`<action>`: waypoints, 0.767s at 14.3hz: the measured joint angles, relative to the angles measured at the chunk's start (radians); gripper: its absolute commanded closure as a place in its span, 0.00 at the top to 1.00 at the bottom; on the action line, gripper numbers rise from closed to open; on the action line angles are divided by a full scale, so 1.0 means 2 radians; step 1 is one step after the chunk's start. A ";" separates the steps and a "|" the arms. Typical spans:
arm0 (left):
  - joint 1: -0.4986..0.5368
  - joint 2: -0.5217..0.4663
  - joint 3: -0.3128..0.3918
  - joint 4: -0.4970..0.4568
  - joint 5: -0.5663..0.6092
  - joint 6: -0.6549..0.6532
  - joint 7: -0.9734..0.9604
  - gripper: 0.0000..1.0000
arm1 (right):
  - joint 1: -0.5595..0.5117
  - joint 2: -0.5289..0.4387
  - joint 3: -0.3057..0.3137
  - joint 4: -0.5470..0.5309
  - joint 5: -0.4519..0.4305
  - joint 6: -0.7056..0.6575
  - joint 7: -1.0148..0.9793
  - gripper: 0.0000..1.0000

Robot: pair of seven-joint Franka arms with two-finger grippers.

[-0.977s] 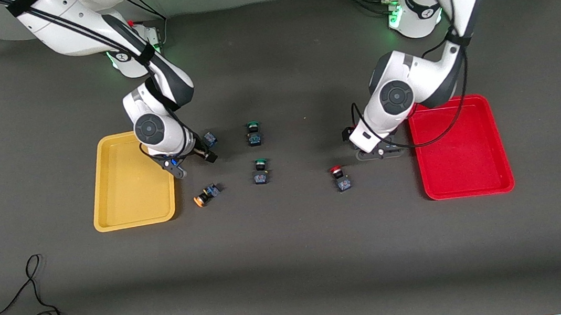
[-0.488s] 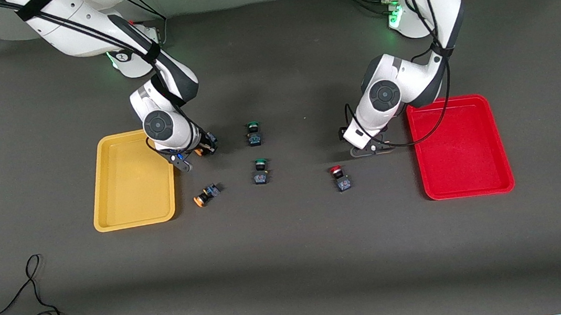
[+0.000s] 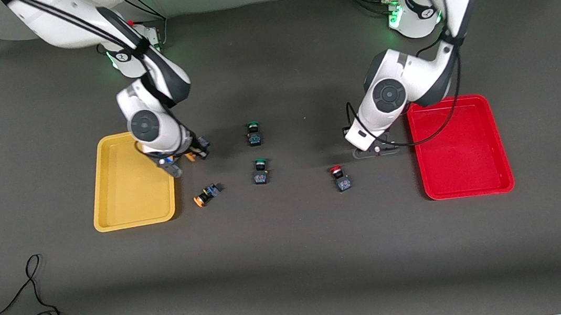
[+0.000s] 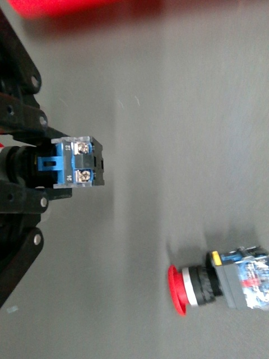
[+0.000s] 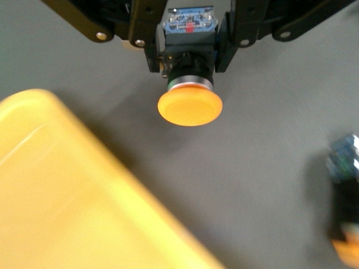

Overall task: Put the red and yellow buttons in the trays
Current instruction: 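Carry the yellow button to its tray while the left gripper carries red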

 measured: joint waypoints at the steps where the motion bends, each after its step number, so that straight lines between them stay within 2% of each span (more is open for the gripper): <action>1: 0.012 -0.027 0.003 0.015 0.003 -0.049 0.001 0.00 | -0.001 -0.029 -0.022 0.001 0.011 -0.025 -0.032 0.00; 3: 0.041 -0.080 0.008 0.011 0.031 -0.104 0.017 0.00 | -0.002 -0.073 -0.084 -0.013 0.035 -0.052 -0.116 0.00; 5: 0.078 -0.109 0.013 -0.020 0.052 -0.111 0.063 0.00 | -0.005 -0.083 -0.138 -0.047 0.042 -0.034 -0.184 0.00; 6: 0.105 -0.113 0.015 -0.038 0.054 -0.106 0.103 0.00 | -0.006 -0.080 -0.155 -0.072 0.043 -0.006 -0.204 0.04; 8: 0.168 -0.108 0.019 -0.080 0.055 -0.052 0.181 0.00 | -0.008 -0.062 -0.167 -0.112 0.043 0.044 -0.216 0.18; 10: 0.214 -0.088 0.021 -0.122 0.055 0.023 0.225 0.00 | -0.006 -0.042 -0.167 -0.121 0.043 0.066 -0.216 0.99; 11: 0.223 -0.074 0.021 -0.137 0.055 0.051 0.232 0.00 | -0.006 -0.037 -0.167 -0.120 0.044 0.069 -0.216 1.00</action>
